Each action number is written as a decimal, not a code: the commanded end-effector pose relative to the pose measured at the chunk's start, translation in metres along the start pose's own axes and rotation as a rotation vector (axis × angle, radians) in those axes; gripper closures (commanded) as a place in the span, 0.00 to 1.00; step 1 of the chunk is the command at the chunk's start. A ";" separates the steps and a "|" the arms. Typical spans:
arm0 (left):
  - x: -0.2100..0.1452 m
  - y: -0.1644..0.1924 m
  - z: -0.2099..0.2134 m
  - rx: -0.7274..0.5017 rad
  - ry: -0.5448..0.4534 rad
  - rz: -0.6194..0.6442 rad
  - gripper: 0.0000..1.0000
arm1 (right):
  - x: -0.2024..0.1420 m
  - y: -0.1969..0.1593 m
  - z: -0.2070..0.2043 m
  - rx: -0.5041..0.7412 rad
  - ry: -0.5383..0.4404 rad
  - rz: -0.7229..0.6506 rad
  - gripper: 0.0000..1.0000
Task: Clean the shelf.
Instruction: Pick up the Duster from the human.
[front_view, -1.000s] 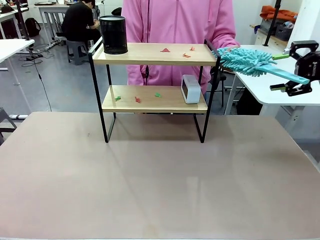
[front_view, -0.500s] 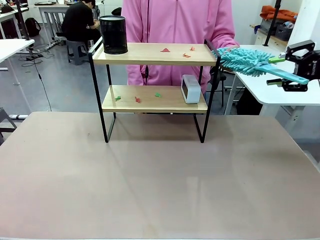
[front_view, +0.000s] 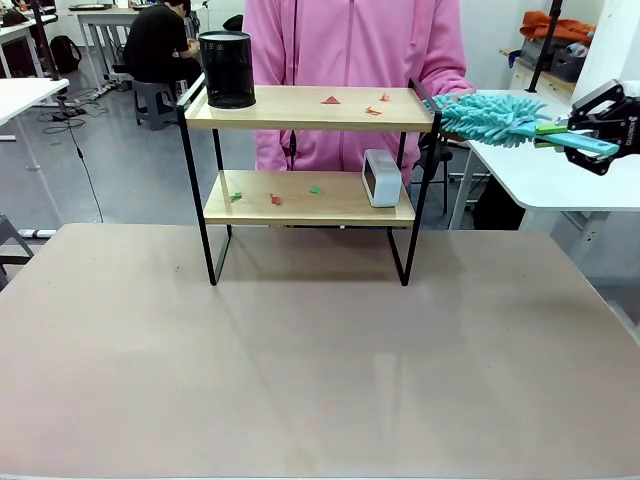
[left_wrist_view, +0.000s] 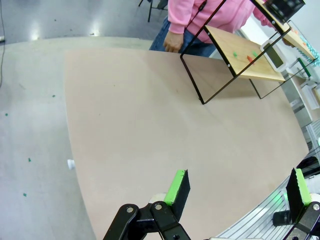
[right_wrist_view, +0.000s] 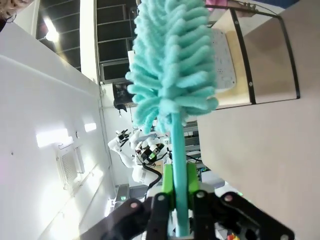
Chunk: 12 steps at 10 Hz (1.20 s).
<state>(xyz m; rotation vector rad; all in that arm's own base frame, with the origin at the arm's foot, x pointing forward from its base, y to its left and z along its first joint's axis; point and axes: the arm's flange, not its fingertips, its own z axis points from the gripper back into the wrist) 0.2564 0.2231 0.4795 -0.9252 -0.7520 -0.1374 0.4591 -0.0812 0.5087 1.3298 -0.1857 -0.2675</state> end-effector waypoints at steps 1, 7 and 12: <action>0.002 0.000 0.000 -0.012 -0.012 -0.025 0.00 | -0.001 -0.001 -0.003 0.018 -0.026 0.022 1.00; 0.002 0.000 0.000 -0.012 -0.012 -0.025 0.00 | -0.030 0.000 0.037 0.014 0.044 0.133 1.00; 0.002 0.000 0.000 -0.012 -0.012 -0.025 0.00 | -0.202 -0.002 0.223 -0.226 0.048 0.391 1.00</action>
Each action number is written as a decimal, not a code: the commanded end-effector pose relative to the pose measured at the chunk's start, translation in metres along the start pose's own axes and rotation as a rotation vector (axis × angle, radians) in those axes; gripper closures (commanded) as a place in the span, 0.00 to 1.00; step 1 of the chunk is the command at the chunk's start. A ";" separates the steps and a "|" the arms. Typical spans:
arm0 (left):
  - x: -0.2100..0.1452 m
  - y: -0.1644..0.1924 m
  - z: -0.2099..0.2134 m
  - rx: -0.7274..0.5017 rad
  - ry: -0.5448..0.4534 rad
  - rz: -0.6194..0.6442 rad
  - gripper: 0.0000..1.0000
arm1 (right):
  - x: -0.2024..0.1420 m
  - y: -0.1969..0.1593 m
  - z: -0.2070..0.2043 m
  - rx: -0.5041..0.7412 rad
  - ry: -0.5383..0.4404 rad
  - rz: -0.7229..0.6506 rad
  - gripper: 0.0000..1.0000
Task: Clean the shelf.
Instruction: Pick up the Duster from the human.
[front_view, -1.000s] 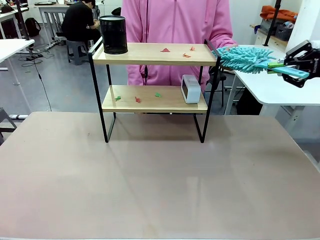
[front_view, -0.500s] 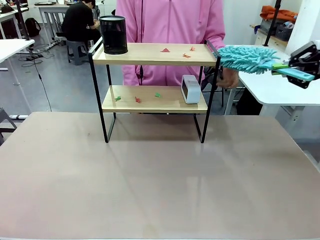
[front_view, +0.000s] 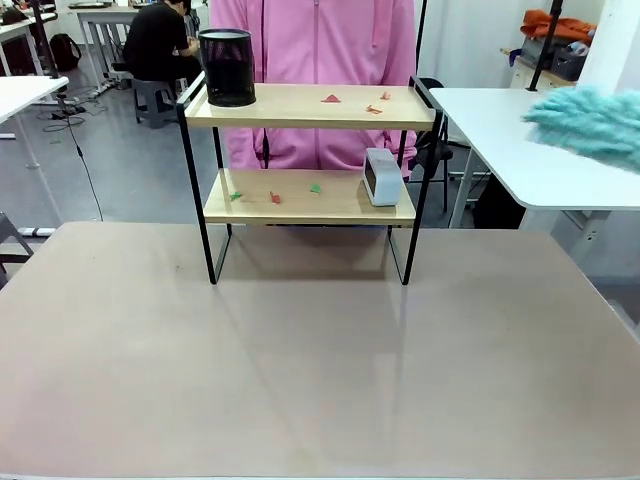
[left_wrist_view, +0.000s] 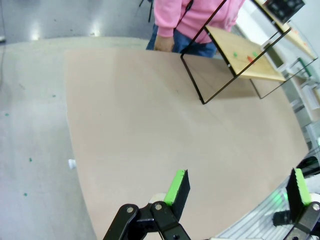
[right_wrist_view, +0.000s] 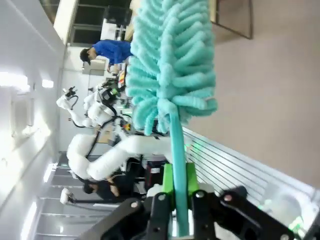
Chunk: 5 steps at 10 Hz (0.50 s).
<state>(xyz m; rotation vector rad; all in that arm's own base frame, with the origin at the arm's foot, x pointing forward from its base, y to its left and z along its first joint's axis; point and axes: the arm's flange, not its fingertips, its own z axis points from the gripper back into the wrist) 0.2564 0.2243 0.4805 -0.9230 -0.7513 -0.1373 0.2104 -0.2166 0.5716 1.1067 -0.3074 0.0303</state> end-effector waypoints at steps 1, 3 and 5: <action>0.002 0.000 -0.001 -0.014 -0.013 -0.025 0.00 | -0.037 -0.029 0.022 -0.058 0.118 0.114 1.00; 0.002 0.000 -0.001 -0.014 -0.013 -0.025 0.00 | -0.058 -0.064 0.023 0.009 0.240 0.131 1.00; 0.002 0.000 -0.001 -0.014 -0.013 -0.025 0.00 | -0.071 -0.042 0.026 -0.028 0.162 0.086 1.00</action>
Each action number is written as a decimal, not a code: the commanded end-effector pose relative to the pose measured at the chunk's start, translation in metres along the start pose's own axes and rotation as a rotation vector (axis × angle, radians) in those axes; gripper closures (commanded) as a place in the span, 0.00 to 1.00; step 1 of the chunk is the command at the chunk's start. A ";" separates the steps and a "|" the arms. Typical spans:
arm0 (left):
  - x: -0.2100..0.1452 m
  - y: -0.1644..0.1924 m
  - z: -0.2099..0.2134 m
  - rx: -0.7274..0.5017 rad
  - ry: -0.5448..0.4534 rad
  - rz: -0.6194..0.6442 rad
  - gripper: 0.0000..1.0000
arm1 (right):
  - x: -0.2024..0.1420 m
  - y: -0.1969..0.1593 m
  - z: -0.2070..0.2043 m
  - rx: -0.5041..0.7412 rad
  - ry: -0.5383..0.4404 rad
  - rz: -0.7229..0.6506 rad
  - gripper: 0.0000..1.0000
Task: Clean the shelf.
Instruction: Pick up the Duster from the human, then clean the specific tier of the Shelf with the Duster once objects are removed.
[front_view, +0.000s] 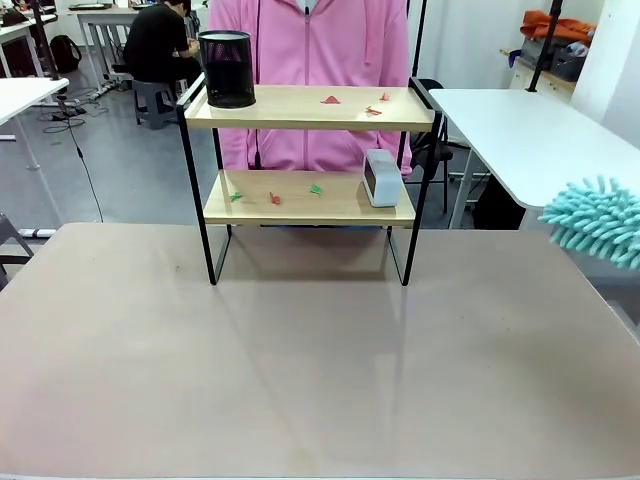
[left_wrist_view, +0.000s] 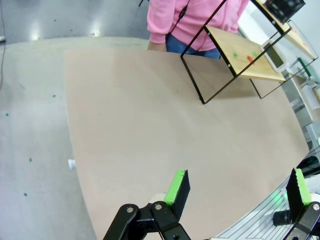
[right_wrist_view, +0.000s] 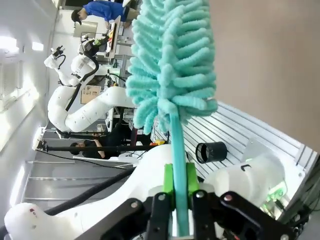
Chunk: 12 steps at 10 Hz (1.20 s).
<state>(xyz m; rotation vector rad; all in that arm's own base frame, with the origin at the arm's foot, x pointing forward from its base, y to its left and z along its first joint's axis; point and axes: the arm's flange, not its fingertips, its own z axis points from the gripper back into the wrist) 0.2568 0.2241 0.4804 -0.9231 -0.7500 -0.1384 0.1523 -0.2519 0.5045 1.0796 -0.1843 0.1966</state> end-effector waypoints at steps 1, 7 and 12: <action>0.001 0.000 -0.001 -0.014 -0.015 -0.024 0.00 | -0.003 0.022 0.008 -0.026 -0.020 0.008 1.00; 0.001 0.000 -0.001 -0.014 -0.015 -0.024 0.00 | -0.003 0.022 0.008 -0.026 -0.020 0.008 1.00; 0.001 0.000 -0.001 -0.014 -0.015 -0.024 0.00 | -0.003 0.022 0.008 -0.026 -0.020 0.008 1.00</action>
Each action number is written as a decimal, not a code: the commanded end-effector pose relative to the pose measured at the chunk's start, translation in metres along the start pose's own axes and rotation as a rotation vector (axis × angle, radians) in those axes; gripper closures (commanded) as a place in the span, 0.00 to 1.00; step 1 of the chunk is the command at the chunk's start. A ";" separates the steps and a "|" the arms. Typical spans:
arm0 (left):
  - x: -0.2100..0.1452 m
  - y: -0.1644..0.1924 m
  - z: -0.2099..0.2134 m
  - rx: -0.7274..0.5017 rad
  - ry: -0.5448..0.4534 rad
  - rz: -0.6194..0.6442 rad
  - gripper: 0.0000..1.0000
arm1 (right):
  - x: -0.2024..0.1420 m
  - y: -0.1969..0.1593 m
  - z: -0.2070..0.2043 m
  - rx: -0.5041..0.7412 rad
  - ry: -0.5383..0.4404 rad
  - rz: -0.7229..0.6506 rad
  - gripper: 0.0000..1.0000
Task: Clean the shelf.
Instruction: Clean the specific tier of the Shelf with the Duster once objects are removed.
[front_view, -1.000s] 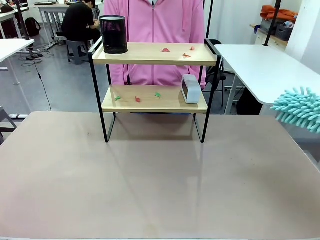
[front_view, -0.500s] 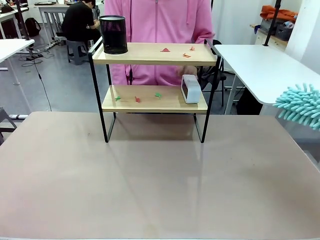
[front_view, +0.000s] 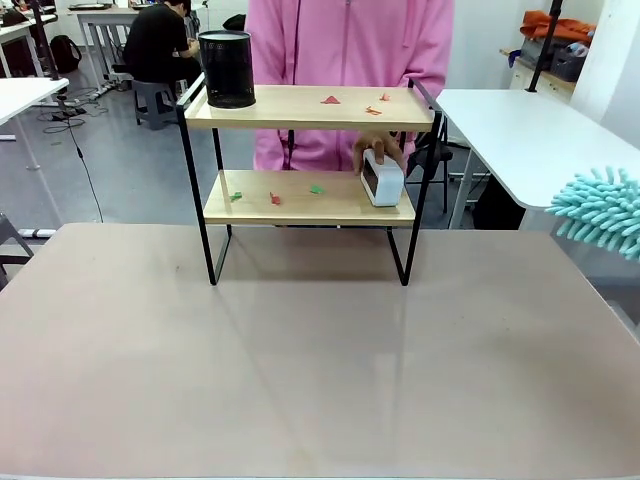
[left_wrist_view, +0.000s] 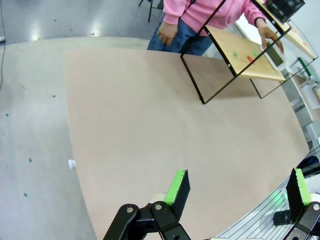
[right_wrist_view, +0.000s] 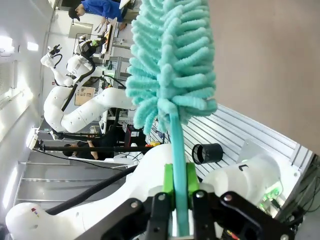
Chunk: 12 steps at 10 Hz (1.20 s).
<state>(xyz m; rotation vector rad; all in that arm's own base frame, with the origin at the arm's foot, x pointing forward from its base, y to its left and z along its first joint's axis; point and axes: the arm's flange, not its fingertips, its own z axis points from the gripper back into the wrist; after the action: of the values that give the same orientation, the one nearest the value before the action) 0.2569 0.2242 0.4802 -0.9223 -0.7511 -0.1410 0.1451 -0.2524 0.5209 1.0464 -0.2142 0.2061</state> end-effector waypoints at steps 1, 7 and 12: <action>0.001 0.000 -0.001 -0.013 -0.015 -0.022 0.00 | 0.001 0.007 0.000 0.008 -0.004 -0.016 1.00; 0.001 0.000 -0.001 -0.013 -0.015 -0.022 0.00 | 0.001 0.007 0.000 0.008 -0.004 -0.016 1.00; 0.001 0.000 -0.001 -0.013 -0.015 -0.022 0.00 | 0.050 0.088 -0.084 -0.203 0.309 0.311 0.88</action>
<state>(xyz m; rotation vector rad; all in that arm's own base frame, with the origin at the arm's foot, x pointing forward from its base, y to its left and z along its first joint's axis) 0.2578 0.2238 0.4798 -0.9215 -0.7496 -0.1436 0.1738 -0.1605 0.5701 0.8403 -0.1188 0.4853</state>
